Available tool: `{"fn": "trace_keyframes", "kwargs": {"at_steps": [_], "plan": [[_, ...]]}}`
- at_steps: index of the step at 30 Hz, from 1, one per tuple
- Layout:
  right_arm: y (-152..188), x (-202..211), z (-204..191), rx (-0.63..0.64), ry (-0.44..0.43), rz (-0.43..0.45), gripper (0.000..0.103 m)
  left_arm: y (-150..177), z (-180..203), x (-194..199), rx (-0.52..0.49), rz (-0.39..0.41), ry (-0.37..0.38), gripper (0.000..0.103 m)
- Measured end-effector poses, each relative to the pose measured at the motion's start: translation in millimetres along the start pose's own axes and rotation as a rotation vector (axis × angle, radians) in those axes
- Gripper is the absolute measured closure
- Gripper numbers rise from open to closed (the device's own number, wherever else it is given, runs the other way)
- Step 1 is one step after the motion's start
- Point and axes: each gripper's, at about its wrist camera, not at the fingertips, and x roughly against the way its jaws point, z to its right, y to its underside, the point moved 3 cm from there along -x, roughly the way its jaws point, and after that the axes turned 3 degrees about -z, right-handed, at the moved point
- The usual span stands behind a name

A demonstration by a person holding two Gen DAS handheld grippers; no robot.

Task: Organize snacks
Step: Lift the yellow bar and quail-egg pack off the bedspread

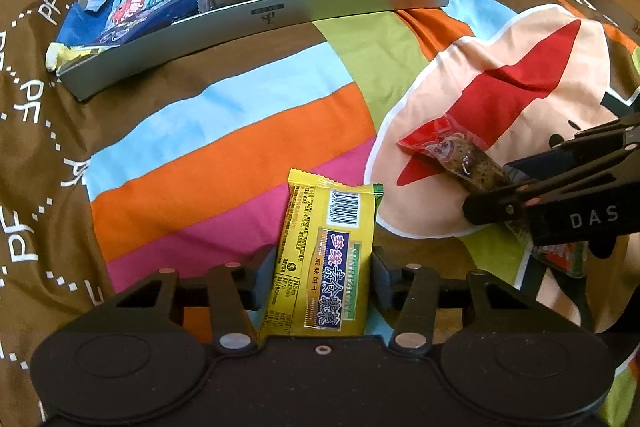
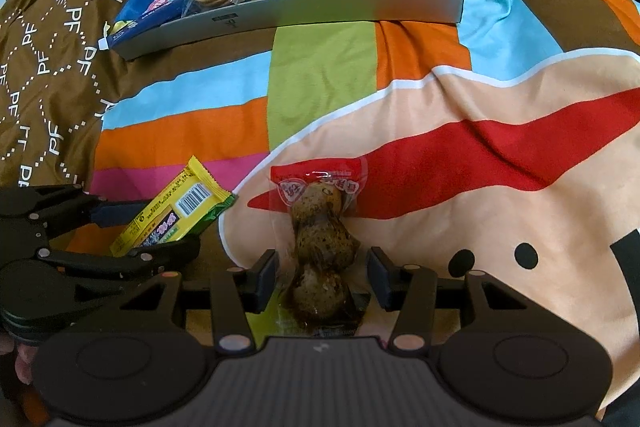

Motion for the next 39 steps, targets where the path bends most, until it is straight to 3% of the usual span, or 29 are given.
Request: {"fn": "trace_keyframes", "kwargs": {"at_steps": [5, 15, 24, 39], "plan": [[-0.2, -0.1, -1.0, 0.008, -0.002, 0.007, 0.051, 0.7, 1.4, 4.0, 0.048, -0.006, 0.046, 0.052], [0.8, 0.8, -7.8, 0.054, 0.027, 0.044, 0.055, 1.4, 0.9, 7.6, 0.094, 0.008, 0.06, 0.052], [1.6, 2.0, -16.1, 0.12, 0.07, 0.079, 0.057, -2.7, 1.6, 16.8, 0.088, 0.079, 0.028, 0.052], [-3.7, 21.5, -23.7, 0.202, 0.145, 0.204, 0.057, -9.0, -1.3, 32.9, 0.131, 0.19, 0.045, 0.052]]}}
